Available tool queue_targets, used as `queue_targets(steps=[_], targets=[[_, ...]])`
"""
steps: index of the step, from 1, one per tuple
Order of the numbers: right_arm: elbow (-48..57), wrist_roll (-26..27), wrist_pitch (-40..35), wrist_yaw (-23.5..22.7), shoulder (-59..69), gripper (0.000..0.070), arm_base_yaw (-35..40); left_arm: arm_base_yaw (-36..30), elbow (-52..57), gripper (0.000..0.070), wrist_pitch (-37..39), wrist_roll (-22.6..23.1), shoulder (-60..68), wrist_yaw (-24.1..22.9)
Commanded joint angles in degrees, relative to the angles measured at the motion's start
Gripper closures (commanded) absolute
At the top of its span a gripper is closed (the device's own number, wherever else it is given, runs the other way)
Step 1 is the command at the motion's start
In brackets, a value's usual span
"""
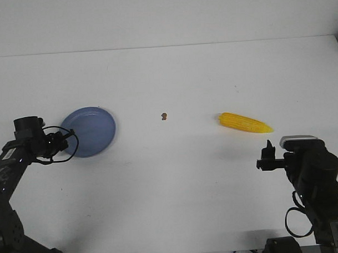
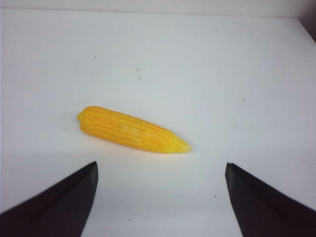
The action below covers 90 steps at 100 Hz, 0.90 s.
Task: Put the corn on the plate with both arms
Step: 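Grip the plate rim with the left gripper and drag it toward the table center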
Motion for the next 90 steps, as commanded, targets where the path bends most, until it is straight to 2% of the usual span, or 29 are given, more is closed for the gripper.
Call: queue_targets(steps=[1,21,44,70,90], targets=[[1.0,0.2,0.5,-0.1,0.2,0.0158,0.1,0.1,0.2,0.0693,-0.2,0.3,-1.2,2.3],[1.0,0.2,0.5,-0.1,0.2,0.0158,0.1,-0.6,0.2,0.0693,-0.4,-0.9,-7.9,9.8],[1.0,0.2,0.6,-0.1,0.2,0.0158,0.1,-5.2,0.1,0.0693,-2.4,-1.2,-11.0,14.6],[1.0,0.2,0.6,-0.1,0.2,0.0158,0.1,-17.1,-3.9,0.0693,1.3,-2.3,-10.9,14.9],[1.0,0.2,0.6,-0.1,0.2,0.0158,0.1,-23.5,-4.7,0.0693,2.2,-2.5,-9.7,14.8]])
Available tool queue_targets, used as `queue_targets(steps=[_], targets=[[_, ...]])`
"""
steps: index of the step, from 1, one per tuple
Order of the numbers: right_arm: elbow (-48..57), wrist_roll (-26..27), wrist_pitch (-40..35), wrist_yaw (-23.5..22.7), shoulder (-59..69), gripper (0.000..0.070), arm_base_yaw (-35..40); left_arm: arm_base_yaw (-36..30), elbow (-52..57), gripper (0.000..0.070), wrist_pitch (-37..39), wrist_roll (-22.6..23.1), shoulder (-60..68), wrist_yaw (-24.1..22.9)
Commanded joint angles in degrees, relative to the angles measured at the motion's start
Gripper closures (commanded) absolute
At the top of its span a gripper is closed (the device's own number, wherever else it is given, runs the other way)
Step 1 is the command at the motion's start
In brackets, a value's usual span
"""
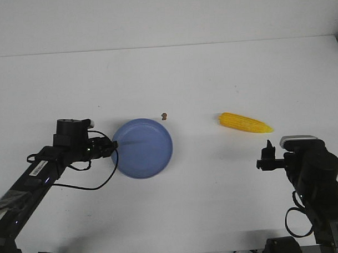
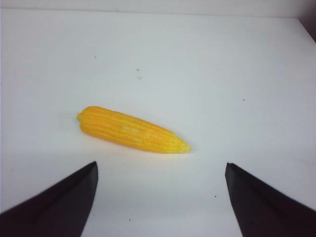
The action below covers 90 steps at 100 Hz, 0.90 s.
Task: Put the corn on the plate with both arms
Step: 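Grip the plate rim with the left gripper and drag it toward the table center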
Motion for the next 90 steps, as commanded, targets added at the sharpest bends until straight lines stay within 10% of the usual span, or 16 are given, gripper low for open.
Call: queue_targets(steps=[1,90], targets=[[1.0,0.2,0.6,-0.1,0.2,0.0158,0.1,-1.2,0.6,0.0693,1.0,-0.9,1.4,0.7],[1.0,0.2,0.3,-0.1,0.2,0.0159,0.1,-11.9,0.6,0.0632,5.7,-3.1,11.6,-0.2]])
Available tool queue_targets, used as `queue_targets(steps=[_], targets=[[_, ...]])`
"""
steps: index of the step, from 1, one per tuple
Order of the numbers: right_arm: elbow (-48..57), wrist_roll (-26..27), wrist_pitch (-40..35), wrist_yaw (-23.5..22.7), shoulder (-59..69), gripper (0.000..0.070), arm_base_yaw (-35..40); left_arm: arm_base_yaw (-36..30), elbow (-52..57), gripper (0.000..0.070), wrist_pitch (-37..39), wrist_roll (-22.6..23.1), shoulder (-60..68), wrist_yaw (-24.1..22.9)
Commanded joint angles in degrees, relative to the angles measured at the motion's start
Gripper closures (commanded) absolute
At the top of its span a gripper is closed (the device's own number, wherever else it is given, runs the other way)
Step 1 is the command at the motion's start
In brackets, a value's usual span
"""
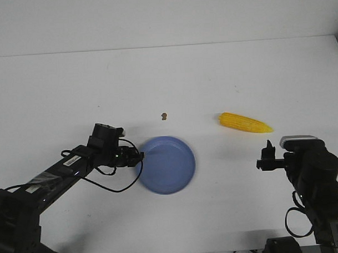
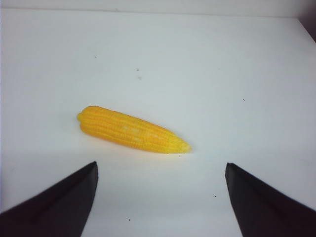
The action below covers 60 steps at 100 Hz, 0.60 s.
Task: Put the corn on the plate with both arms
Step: 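Grip the plate rim with the left gripper and drag it toward the table center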
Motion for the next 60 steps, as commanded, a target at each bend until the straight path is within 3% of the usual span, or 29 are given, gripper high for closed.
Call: queue_targets(steps=[1,39,44,60], targets=[[1.0,0.2,0.4,-0.1,0.2,0.0158,0.1,-0.3,0.6,0.0620,0.1,-0.3,0.9,-0.1],[1.0,0.2,0.5,-0.1,0.2,0.0158,0.1,0.1,0.7,0.0145,-0.8,0.9,0.9,-1.7],[1.0,0.2,0.5,-0.1,0.2,0.0158,0.1,0.4,0.7,0.0103,-0.8,1.1,0.8,-1.7],[1.0,0.2,0.5,-0.1,0.2,0.0158,0.1,2.5,0.7,0.0069,-0.8,3.8,-0.7,-1.7]])
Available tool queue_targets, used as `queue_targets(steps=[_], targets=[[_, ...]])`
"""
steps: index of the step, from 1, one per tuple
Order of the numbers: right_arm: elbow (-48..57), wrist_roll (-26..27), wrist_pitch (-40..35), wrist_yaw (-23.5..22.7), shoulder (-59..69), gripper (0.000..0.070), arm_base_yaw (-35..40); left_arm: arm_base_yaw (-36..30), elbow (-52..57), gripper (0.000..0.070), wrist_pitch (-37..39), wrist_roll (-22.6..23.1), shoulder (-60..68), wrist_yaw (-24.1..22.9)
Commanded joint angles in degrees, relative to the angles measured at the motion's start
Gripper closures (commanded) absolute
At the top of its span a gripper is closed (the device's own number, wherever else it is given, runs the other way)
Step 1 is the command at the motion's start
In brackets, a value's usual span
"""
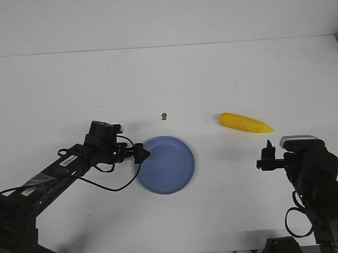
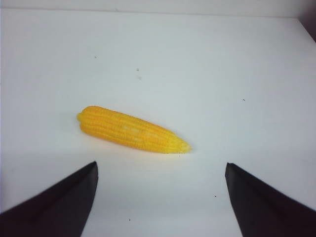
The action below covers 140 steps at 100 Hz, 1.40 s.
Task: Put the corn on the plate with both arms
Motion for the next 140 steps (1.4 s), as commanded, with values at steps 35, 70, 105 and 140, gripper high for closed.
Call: queue_targets(steps=[35,70,105,140], targets=[[1.0,0.2,0.6,-0.1,0.2,0.0158,0.1,7.4,0.0,0.0070,-6.0,17.6,-12.7,-13.9],[1.0,0.2,1.0,-0.2,0.2,0.0158,0.1,11.2,0.0,0.0074,-11.0,27.6,-28.1,-20.1],[1.0,-8.9,2.9,-7.8,6.8,0.0157,0.3,12.0,0.0,0.0074,-12.3,25.8,-30.4,-20.1],[1.0,-22.8,9.3,-8.9,25.6,0.0157,3.1,12.0,0.0,0.0074,-12.0,24.6,-30.3,-20.1]])
